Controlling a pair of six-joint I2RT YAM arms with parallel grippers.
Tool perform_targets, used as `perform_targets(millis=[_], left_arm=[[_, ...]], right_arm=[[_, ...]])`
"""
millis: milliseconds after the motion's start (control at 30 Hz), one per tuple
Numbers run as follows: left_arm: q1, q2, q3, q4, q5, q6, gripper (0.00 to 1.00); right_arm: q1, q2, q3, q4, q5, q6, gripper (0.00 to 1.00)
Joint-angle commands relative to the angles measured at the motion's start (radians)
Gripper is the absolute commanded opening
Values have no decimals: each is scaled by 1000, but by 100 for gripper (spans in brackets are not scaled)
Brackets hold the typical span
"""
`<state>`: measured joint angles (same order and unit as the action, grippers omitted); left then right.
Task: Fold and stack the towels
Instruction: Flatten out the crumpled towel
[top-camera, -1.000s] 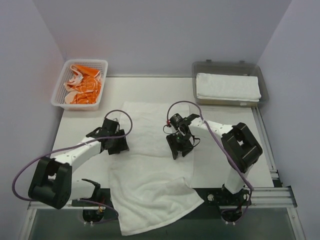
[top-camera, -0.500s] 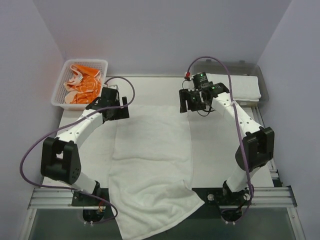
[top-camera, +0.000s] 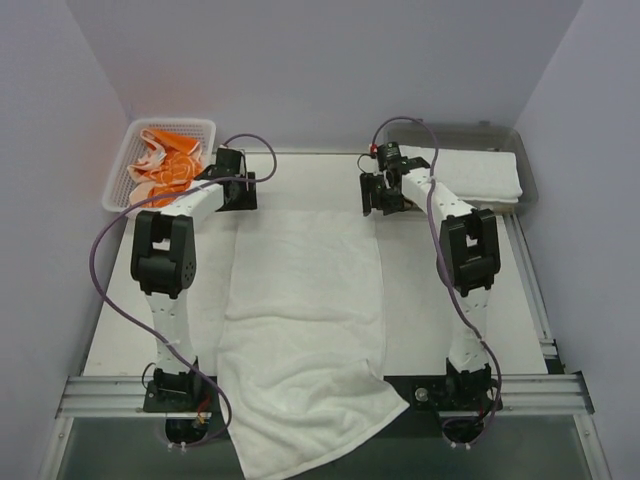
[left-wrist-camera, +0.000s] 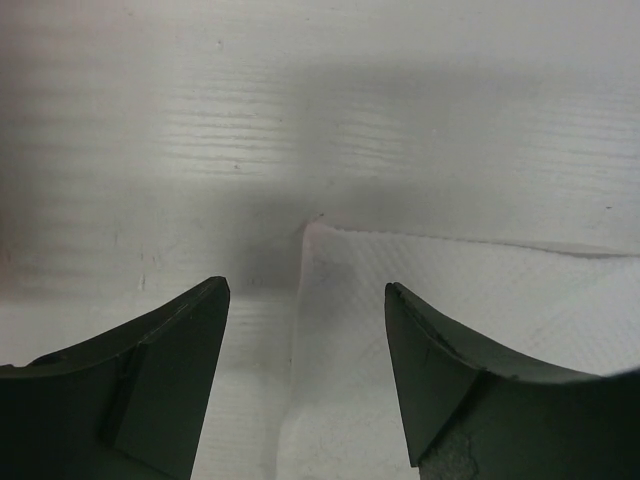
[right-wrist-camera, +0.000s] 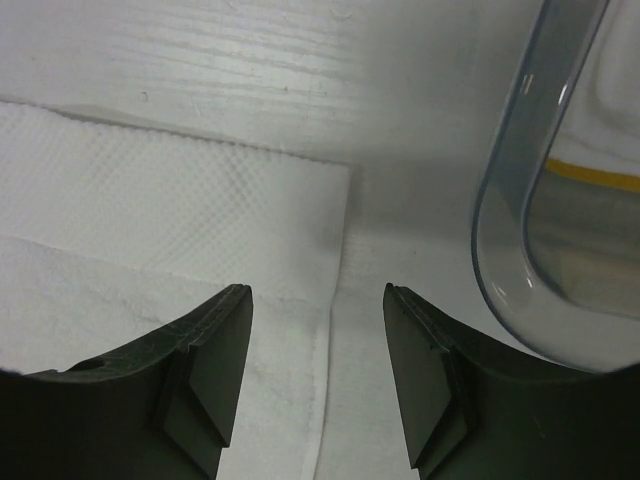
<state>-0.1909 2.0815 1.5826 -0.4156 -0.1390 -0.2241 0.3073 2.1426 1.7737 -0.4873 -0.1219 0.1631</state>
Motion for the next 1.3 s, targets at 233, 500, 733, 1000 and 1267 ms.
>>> perform_targets(millis=[233, 500, 733, 1000, 1267], left_arm=[[25, 138, 109, 6, 96, -3, 74], [31, 190, 186, -74, 113, -11, 66], [37, 210, 191, -140, 122, 2, 60], [50, 177, 122, -150, 73, 23, 53], [57, 176, 108, -149, 81, 35, 52]], right_arm=[[-10, 105, 121, 4, 25, 56, 54], [-13, 186, 147, -3, 18, 134, 55], [-14, 227, 141, -36, 68, 191, 56], [-14, 211, 127, -42, 154, 204, 56], [-14, 244, 164, -43, 48, 193, 56]])
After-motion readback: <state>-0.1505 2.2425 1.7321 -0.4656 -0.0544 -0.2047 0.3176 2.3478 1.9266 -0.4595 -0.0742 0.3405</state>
